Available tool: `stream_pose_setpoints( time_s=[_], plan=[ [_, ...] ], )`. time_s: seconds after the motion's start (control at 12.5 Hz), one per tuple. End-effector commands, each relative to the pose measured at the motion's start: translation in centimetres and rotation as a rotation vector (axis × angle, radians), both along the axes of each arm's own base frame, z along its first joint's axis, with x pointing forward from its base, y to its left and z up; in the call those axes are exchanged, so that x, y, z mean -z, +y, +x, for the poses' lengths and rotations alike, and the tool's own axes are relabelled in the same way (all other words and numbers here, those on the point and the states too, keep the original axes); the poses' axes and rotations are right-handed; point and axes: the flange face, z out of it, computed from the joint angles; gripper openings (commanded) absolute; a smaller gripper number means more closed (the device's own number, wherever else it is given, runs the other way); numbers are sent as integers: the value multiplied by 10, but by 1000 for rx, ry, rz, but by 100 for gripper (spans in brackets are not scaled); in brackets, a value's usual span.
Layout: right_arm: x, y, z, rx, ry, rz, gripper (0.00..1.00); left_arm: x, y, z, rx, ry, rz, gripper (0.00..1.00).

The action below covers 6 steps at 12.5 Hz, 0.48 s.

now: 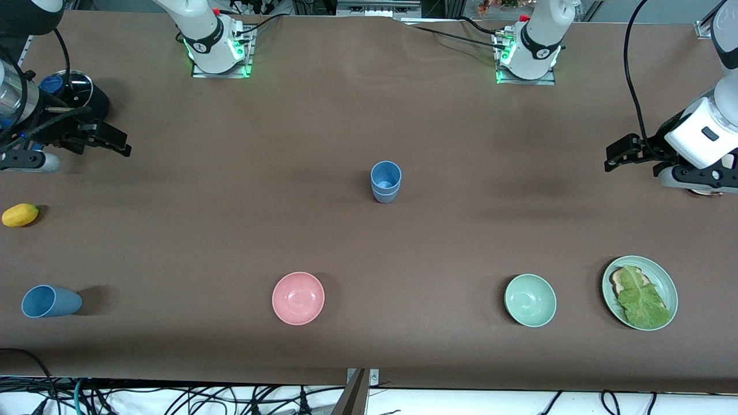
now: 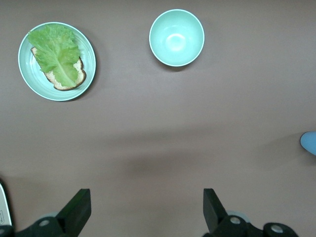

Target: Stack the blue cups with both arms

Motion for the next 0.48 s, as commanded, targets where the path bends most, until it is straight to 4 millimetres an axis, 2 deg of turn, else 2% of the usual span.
stream_pose_setpoints(
  time_s=[0.0, 0.16, 0.4],
  plan=[
    [-2, 6, -3, -24, 20, -17, 100, -4, 0, 2, 16, 6, -15, 100],
    [2, 22, -3, -47, 28, -17, 100, -4, 1, 2, 14, 6, -15, 100],
    [10, 34, -2, -68, 45, -13, 100, -4, 1, 2, 14, 6, -15, 100]
  ],
)
